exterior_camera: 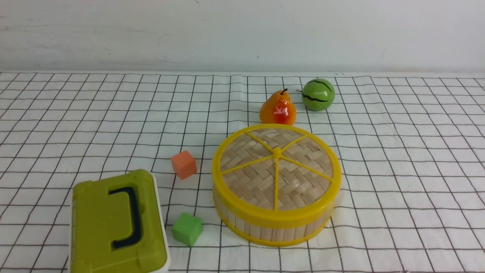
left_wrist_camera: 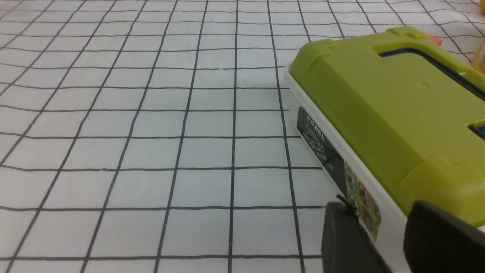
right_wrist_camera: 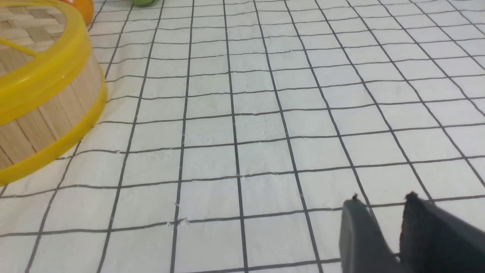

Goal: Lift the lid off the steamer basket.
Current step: Use the right arm to lift the lid of the steamer

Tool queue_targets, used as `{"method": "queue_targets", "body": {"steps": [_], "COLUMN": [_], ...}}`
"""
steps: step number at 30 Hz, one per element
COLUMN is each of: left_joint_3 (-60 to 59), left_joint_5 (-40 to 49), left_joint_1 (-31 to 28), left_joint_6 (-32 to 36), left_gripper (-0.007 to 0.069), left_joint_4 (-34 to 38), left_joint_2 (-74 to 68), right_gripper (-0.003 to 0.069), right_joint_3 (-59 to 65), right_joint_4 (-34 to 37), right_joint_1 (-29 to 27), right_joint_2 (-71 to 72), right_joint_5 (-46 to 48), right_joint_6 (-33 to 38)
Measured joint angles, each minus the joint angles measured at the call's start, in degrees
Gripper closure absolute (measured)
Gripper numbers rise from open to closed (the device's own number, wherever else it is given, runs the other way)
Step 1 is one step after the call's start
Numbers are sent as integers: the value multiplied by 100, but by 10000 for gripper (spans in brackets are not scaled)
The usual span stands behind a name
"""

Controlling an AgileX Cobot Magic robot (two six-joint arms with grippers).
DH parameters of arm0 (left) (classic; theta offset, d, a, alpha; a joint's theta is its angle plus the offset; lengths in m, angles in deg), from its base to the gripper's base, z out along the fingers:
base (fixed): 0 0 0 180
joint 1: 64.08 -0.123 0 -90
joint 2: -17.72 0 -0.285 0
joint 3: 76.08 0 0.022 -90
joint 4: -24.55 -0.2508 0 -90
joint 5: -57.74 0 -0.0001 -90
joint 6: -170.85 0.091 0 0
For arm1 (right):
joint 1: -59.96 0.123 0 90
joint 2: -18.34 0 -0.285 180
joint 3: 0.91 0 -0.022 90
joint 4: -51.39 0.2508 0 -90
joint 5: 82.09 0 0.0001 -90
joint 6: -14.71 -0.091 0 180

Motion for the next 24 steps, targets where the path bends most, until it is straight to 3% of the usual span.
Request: {"method": "queue_targets", "body": {"steps": [24], "left_joint_3": [0], "left_joint_5": [0], "left_joint_1": [0], "left_joint_6": [0], "left_gripper": [384], "left_joint_4": [0], "left_joint_2": [0], "right_gripper": [457], "right_joint_3": [0], "right_joint_4": [217], "right_joint_1": [0], "right_joint_2": [0], "right_joint_5": [0], "right_joint_6": [-5]}}
